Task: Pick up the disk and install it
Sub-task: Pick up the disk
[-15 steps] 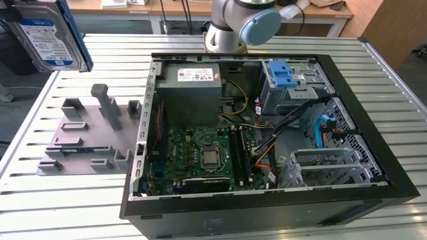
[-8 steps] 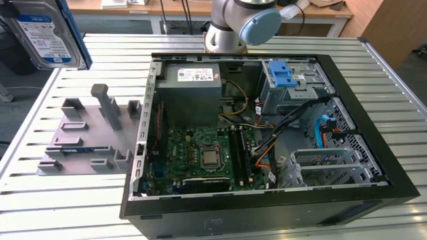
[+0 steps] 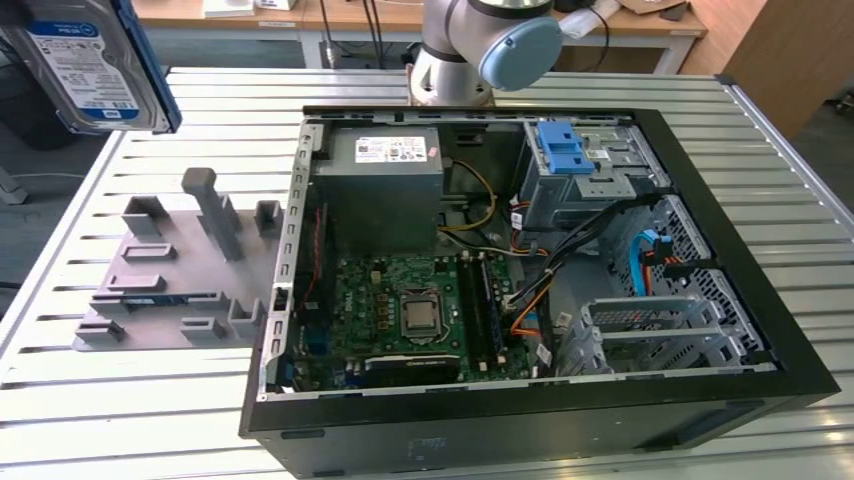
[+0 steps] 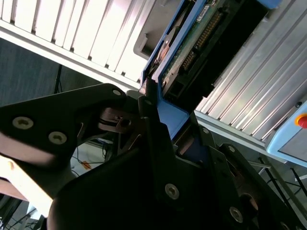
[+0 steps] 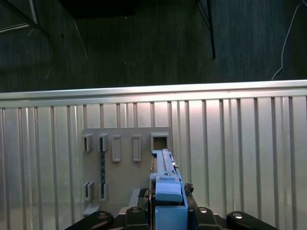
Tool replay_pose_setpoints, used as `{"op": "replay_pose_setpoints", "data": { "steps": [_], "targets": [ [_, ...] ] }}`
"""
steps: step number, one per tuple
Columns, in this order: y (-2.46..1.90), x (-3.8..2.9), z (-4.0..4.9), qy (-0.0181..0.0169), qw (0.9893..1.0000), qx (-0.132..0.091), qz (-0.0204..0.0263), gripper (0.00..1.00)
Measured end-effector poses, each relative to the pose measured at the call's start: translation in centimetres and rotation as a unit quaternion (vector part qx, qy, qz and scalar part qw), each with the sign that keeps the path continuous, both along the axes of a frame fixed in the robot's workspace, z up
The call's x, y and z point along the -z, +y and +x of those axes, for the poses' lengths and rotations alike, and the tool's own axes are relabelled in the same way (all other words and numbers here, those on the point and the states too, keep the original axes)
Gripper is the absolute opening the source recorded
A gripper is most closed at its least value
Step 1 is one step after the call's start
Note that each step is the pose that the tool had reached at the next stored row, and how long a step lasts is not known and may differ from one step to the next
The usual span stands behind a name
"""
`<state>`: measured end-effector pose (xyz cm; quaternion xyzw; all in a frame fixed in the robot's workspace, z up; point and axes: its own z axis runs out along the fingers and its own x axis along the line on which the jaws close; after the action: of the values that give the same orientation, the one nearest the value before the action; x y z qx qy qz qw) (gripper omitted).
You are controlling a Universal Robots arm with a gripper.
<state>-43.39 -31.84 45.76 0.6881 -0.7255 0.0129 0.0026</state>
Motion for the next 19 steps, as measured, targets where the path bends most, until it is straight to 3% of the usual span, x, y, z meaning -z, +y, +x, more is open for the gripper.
{"op": "replay_pose_setpoints", "data": {
  "steps": [10, 19],
  "targets": [
    [0.00, -0.90, 0.00, 0.0000, 1.0000, 0.000, 0.0000, 0.36],
    [0.00, -0.99, 0.00, 0.0000, 1.0000, 0.000, 0.0000, 0.36]
  ]
}}
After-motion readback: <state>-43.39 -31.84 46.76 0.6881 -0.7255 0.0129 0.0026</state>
